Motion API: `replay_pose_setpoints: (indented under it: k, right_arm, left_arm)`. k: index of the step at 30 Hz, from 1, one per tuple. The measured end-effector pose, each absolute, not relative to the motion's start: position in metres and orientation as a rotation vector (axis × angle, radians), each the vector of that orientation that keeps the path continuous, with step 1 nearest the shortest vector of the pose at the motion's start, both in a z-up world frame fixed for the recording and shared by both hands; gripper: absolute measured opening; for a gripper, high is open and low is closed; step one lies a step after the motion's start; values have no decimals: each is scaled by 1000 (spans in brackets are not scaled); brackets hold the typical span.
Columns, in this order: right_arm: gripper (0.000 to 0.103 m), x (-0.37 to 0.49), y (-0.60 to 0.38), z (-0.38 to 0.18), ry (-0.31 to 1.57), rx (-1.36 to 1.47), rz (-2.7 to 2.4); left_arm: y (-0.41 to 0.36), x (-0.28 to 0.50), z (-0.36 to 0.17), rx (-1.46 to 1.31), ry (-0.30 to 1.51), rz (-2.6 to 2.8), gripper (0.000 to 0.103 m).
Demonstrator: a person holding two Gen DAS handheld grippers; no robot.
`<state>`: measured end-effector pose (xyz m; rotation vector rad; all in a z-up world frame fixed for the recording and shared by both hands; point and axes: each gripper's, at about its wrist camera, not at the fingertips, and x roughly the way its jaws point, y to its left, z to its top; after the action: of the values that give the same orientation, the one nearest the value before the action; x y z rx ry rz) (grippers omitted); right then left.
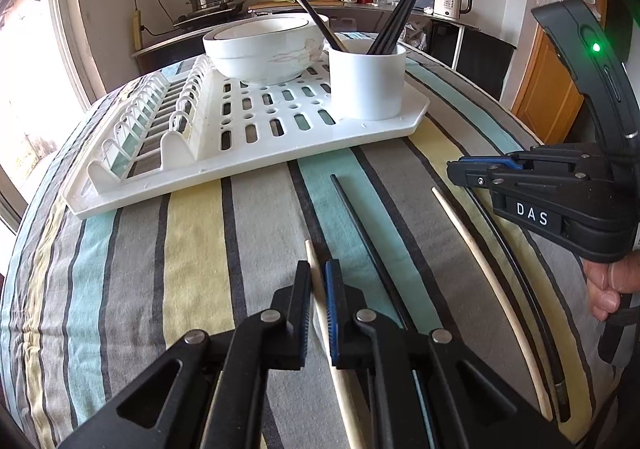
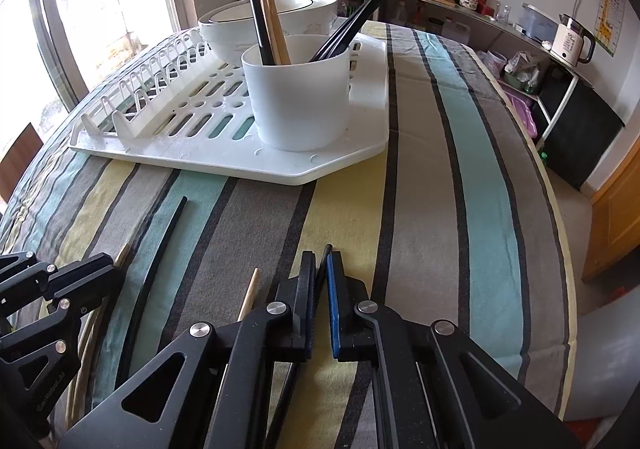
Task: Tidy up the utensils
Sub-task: 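Grasp a wooden chopstick with the left tool while the right tool grasps a black chopstick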
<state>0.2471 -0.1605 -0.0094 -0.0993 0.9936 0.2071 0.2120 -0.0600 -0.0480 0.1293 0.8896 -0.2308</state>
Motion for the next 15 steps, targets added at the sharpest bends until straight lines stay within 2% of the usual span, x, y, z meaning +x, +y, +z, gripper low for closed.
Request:
replay_pose_setpoints:
  k: [8,15]
  right_arm:
    - [4,242,-175,12,936,-21,227]
    - [4,229,-186,56,822,20,218]
  left_arm:
    - [-54,217,-40,105,893,-243,6]
    - [-41,215,-3,61,819,-262,6]
